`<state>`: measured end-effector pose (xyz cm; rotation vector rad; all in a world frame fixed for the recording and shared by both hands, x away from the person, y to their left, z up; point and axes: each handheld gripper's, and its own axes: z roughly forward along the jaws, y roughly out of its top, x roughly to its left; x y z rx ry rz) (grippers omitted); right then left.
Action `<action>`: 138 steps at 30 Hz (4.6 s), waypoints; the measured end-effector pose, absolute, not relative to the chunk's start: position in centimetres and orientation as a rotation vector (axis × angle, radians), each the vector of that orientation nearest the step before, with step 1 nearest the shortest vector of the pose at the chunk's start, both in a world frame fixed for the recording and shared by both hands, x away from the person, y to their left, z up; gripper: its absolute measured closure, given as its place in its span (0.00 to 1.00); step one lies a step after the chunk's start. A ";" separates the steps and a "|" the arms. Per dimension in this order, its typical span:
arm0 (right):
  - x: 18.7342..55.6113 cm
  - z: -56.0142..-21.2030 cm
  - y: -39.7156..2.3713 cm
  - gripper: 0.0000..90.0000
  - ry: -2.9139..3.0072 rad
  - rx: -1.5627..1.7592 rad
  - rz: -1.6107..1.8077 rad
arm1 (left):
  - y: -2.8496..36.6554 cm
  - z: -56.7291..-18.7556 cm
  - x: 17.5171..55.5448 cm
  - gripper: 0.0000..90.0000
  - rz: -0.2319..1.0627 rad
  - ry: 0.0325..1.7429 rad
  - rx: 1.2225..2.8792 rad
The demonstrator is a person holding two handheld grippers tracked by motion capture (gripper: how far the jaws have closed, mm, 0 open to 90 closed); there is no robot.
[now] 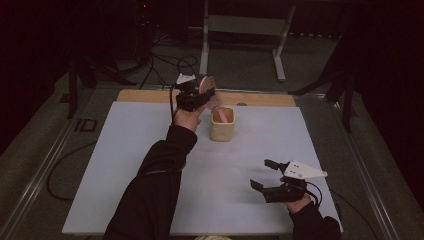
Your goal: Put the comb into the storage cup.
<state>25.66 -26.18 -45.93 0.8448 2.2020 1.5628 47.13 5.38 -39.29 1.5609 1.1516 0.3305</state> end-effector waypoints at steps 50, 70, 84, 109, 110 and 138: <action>25.7 -45.9 -26.3 0.12 2.205 0.862 1.575 | 5.6 -40.4 47.5 0.43 0.343 1.168 1.652; 25.7 -45.9 -26.2 0.12 2.201 0.866 1.568 | 6.5 -39.4 46.5 0.02 0.303 1.013 1.729; 25.7 -45.9 -26.1 0.12 2.205 0.863 1.567 | 8.1 -39.3 45.9 0.00 0.347 0.946 1.782; 25.7 -45.9 -26.0 0.12 2.209 0.864 1.561 | 11.2 -38.8 43.5 0.00 0.300 0.867 1.827; 25.7 -45.9 -26.0 0.12 2.209 0.864 1.562 | 11.3 -38.9 43.4 0.00 0.296 0.866 1.826; 25.6 -45.8 -25.6 0.12 2.216 0.849 1.558 | 17.4 -39.6 37.4 0.00 0.315 0.835 1.820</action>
